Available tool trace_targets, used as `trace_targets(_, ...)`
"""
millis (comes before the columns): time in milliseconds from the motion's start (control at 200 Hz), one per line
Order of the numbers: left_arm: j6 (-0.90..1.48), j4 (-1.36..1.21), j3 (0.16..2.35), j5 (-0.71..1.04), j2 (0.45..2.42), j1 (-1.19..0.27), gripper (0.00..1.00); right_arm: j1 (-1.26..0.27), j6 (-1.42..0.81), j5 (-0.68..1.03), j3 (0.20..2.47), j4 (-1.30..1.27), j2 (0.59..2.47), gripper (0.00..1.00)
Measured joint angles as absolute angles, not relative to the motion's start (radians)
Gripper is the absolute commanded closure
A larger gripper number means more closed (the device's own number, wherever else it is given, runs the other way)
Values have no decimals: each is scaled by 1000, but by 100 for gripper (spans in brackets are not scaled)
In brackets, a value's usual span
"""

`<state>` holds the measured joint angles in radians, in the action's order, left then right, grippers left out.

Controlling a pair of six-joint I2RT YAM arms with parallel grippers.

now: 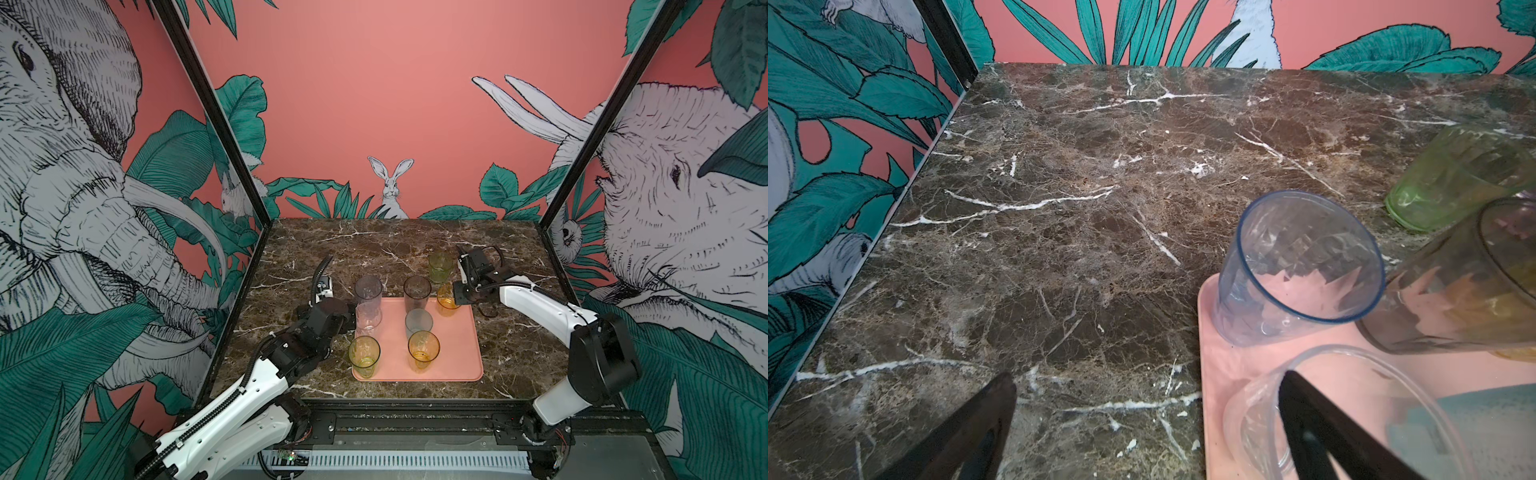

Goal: Place the glasses into the tray
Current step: 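Lower the yellow glass onto the tray corner farthest from the robot, then open the right gripper and release the yellow glass on the tray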

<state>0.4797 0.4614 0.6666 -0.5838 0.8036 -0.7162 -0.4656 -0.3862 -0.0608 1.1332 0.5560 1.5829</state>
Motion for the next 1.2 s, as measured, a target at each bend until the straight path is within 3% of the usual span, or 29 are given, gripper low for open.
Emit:
trace_targets(1075, 482, 456, 667, -579, 819, -714, 1, -464, -393, -73, 1136, 565, 1583, 100)
trace_targets(1201, 482, 448, 667, -575, 826, -714, 1, -464, -393, -73, 1136, 565, 1583, 92)
